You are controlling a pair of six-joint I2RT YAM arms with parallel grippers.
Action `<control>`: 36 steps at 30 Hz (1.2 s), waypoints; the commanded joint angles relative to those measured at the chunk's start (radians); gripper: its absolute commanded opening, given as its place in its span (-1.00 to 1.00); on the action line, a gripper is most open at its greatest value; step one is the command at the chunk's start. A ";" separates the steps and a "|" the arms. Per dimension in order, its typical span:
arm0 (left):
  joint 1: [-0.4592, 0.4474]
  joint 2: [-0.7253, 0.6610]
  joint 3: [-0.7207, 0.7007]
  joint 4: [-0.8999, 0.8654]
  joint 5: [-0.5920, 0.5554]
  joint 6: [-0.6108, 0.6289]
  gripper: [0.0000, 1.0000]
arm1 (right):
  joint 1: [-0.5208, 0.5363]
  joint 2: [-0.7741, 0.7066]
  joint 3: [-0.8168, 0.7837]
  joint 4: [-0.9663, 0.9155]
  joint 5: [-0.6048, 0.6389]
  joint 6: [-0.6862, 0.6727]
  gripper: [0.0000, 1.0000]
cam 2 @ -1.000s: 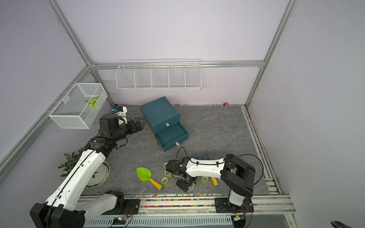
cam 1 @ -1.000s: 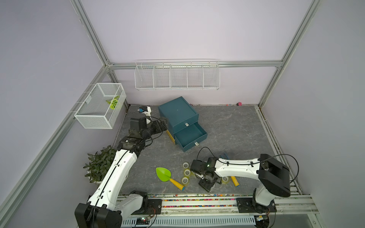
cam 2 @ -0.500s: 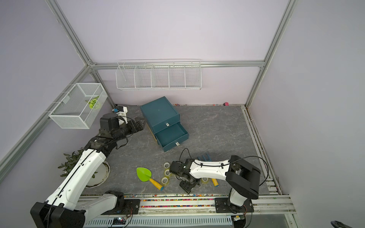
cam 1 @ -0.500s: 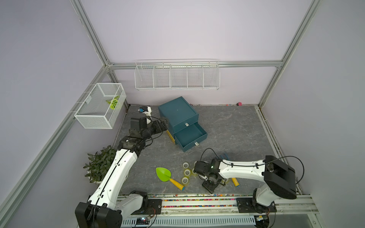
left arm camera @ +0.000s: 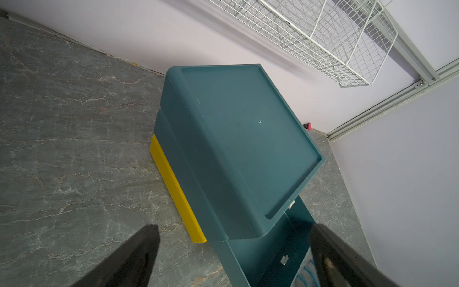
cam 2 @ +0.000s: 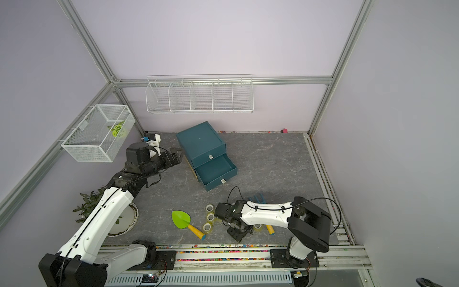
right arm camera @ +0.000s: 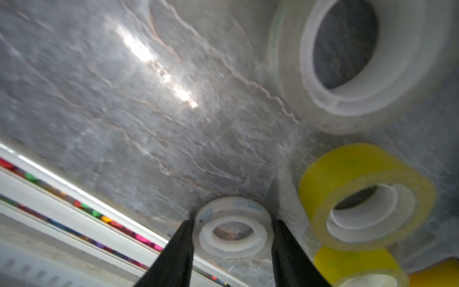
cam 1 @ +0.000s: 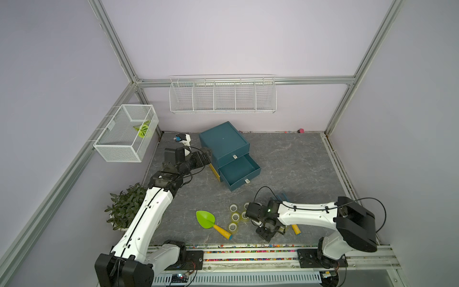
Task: Place the transparent tape into the drawer according to color
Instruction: Pick up the tape at the center of the board, then place the tape in the drawer.
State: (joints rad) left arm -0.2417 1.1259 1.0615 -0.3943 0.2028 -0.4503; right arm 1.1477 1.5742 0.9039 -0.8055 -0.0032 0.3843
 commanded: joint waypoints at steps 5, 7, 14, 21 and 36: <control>0.002 0.013 -0.007 0.008 0.011 0.009 1.00 | -0.092 -0.242 0.067 0.004 -0.027 0.018 -0.30; 0.003 0.013 -0.008 0.009 0.014 0.007 1.00 | -0.102 -0.277 0.113 -0.010 0.002 0.010 -0.30; 0.003 0.020 -0.010 0.015 0.024 0.007 0.99 | -0.213 -0.227 0.358 0.059 -0.002 -0.089 -0.31; 0.004 0.016 -0.018 0.014 0.017 0.017 1.00 | -0.321 -0.018 0.555 0.161 -0.010 -0.130 -0.30; 0.003 0.024 -0.020 0.014 0.031 0.025 1.00 | -0.391 0.243 0.710 0.204 0.024 -0.105 0.10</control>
State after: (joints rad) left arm -0.2417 1.1488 1.0554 -0.3935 0.2184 -0.4492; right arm 0.7658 1.8030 1.5883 -0.6079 0.0189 0.2733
